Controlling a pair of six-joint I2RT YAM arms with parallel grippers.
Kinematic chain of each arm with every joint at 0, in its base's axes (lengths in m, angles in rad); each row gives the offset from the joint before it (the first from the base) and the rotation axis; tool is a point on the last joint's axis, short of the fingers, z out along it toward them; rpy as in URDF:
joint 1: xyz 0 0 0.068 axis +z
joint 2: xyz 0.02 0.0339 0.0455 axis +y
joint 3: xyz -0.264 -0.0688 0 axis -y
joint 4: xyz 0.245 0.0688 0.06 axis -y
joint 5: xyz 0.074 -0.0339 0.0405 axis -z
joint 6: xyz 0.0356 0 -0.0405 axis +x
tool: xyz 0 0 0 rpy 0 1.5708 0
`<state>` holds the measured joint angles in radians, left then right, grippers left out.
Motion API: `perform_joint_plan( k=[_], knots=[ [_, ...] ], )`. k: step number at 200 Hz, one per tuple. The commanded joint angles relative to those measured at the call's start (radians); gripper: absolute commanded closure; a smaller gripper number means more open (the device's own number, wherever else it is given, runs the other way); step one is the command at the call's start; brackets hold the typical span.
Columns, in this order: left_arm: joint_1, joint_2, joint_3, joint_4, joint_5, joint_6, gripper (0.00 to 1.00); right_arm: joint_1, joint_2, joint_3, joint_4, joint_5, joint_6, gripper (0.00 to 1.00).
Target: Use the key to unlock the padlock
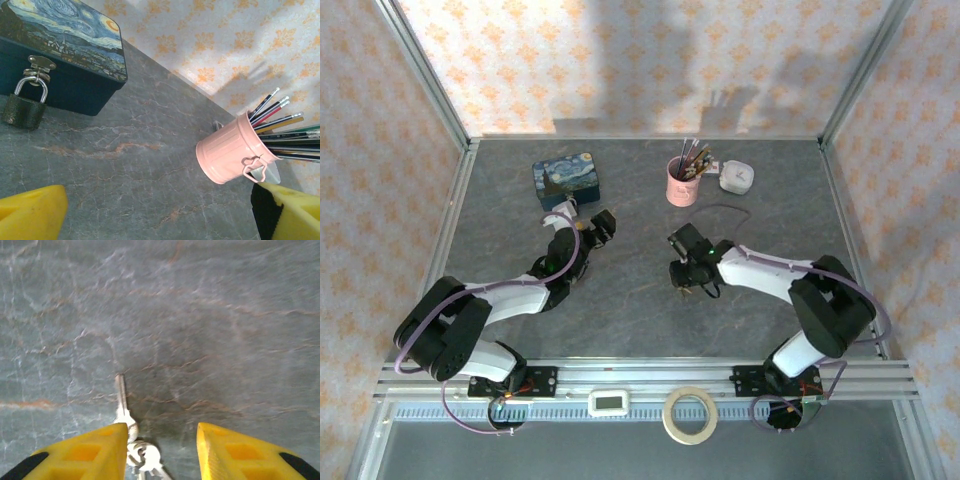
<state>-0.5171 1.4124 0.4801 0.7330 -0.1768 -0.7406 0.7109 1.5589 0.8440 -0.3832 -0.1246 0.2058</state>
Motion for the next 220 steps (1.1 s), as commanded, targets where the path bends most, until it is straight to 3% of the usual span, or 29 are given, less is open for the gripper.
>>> perform_joint_plan(
  k=[1, 39, 90, 108, 129, 149, 178, 220],
  knots=[
    [0.000, -0.025, 0.012, 0.000, -0.039, -0.006, 0.07, 0.025, 0.027, 0.014, -0.009, -0.023, -0.010, 0.60],
    [-0.001, -0.028, 0.008, -0.003, -0.034, -0.008, 0.07, 0.038, 0.062, -0.012, 0.042, -0.004, 0.014, 0.64],
    [-0.001, -0.032, 0.006, 0.009, 0.015, -0.045, 0.07, 0.037, 0.046, -0.054, 0.093, 0.046, 0.025, 1.00],
    [-0.003, -0.025, 0.002, 0.035, 0.078, -0.100, 0.07, 0.011, -0.009, -0.066, 0.144, 0.001, 0.010, 1.00],
    [-0.020, -0.009, -0.005, 0.076, 0.157, -0.181, 0.08, -0.050, -0.099, -0.086, 0.259, -0.168, -0.011, 1.00],
    [-0.059, 0.009, 0.001, 0.088, 0.167, -0.280, 0.08, -0.094, -0.150, -0.097, 0.374, -0.298, -0.031, 1.00],
    [-0.108, 0.057, 0.042, 0.054, 0.180, -0.415, 0.13, -0.097, -0.135, -0.042, 0.416, -0.324, -0.107, 1.00],
    [-0.126, 0.089, 0.072, 0.059, 0.159, -0.496, 0.21, -0.097, -0.100, 0.003, 0.506, -0.351, -0.143, 1.00]
  ],
)
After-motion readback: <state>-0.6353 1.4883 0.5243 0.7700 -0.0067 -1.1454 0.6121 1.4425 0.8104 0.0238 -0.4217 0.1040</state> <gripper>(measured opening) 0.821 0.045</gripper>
